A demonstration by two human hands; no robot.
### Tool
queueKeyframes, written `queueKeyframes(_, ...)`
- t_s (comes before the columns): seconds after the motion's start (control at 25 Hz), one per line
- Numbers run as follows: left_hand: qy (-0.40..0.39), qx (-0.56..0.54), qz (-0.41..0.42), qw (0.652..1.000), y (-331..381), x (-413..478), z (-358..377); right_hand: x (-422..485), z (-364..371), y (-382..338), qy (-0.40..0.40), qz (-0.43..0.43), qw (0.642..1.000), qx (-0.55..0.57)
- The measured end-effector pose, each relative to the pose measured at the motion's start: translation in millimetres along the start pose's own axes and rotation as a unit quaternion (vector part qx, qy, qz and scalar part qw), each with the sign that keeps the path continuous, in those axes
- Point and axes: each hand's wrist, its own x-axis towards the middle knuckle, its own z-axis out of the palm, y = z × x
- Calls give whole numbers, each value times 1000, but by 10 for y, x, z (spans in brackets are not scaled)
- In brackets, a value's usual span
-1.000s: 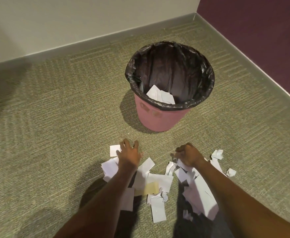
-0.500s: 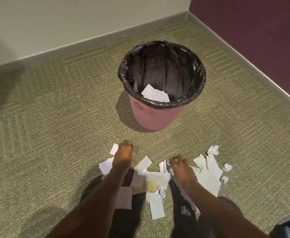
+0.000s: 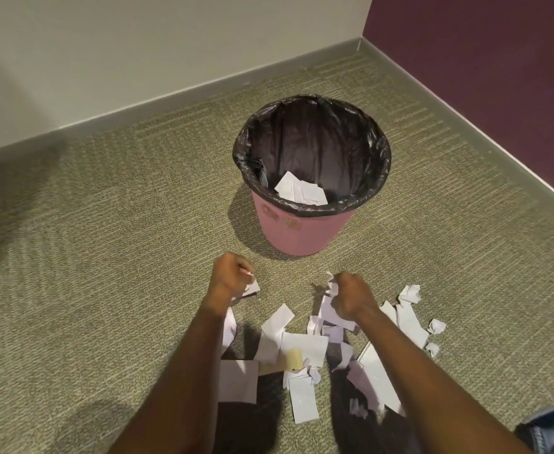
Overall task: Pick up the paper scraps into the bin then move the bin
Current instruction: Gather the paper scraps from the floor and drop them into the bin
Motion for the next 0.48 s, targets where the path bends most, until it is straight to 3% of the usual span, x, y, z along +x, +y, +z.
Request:
queueKeyframes(0.16,-19,-89,36,995,778,-244,-1113,-29,-233,-231,7,-37,998,48)
queueKeyframes(0.28,66,-149,102,981,1282,-516,-1839,-141,-290,-360,14,-53,998,41)
queueKeyframes(0.36,109,-219,179,953,1612,-595,-2054,-171,-339,-427,32,-65,996,51)
queueKeyframes(0.48,90,-245,250,932,2064,-433,-1879,-180,-473,-557,24,-90,994,60)
